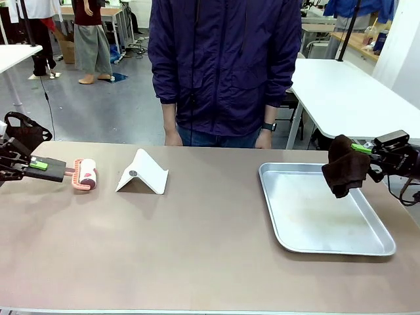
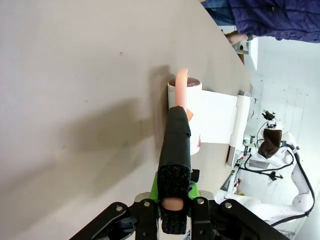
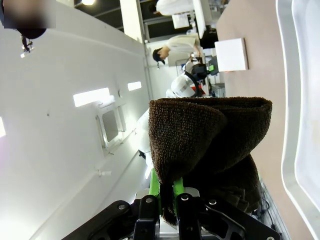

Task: Clean the surface of the table.
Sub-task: Clean the area not pointed to by the person.

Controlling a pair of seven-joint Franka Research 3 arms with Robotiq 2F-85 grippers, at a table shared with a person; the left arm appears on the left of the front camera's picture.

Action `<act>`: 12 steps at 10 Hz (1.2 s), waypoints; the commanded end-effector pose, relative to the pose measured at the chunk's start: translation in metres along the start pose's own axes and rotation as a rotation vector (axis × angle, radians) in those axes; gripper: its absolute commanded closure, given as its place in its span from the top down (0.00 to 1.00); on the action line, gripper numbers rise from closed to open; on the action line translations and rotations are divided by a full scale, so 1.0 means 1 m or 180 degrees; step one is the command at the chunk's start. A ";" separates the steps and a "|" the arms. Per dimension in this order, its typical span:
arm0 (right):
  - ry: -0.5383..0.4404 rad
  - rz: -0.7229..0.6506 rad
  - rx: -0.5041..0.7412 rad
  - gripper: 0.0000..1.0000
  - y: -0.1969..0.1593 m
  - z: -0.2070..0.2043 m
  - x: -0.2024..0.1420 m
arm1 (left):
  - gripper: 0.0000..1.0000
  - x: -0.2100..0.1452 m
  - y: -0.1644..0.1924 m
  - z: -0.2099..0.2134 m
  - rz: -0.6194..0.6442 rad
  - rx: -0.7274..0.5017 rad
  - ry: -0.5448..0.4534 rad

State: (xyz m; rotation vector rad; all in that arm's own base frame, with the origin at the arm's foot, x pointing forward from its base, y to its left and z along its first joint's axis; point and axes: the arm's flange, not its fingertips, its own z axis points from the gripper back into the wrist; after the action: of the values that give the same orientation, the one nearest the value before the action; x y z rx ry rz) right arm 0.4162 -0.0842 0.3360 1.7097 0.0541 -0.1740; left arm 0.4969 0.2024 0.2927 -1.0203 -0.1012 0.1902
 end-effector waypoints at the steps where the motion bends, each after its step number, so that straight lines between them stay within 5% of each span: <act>1: 0.0020 -0.0013 0.0066 0.11 0.007 -0.001 0.003 | 0.22 -0.007 0.004 -0.028 -0.0013 0.0278 0.0160; 4: 0.0020 -0.0013 0.0066 0.11 0.007 -0.001 0.003 | 0.22 -0.011 -0.015 -0.028 -0.0204 -0.0136 0.0118; 8: 0.0020 -0.0013 0.0066 0.11 0.007 -0.001 0.003 | 0.22 -0.059 -0.047 0.068 -0.0612 -0.1459 -0.0250; 10: 0.0020 -0.0013 0.0066 0.11 0.007 -0.001 0.003 | 0.22 -0.089 -0.048 0.101 -0.0660 -0.1664 0.0175; 12: 0.0020 -0.0013 0.0066 0.11 0.007 -0.001 0.003 | 0.22 -0.129 -0.040 0.123 -0.0682 -0.1459 0.0672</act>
State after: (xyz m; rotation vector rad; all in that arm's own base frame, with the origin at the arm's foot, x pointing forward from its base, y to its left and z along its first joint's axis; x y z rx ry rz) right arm 0.4164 -0.0844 0.3357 1.7101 0.0549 -0.1744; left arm 0.3632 0.2527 0.3954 -1.5200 -0.1282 -0.0660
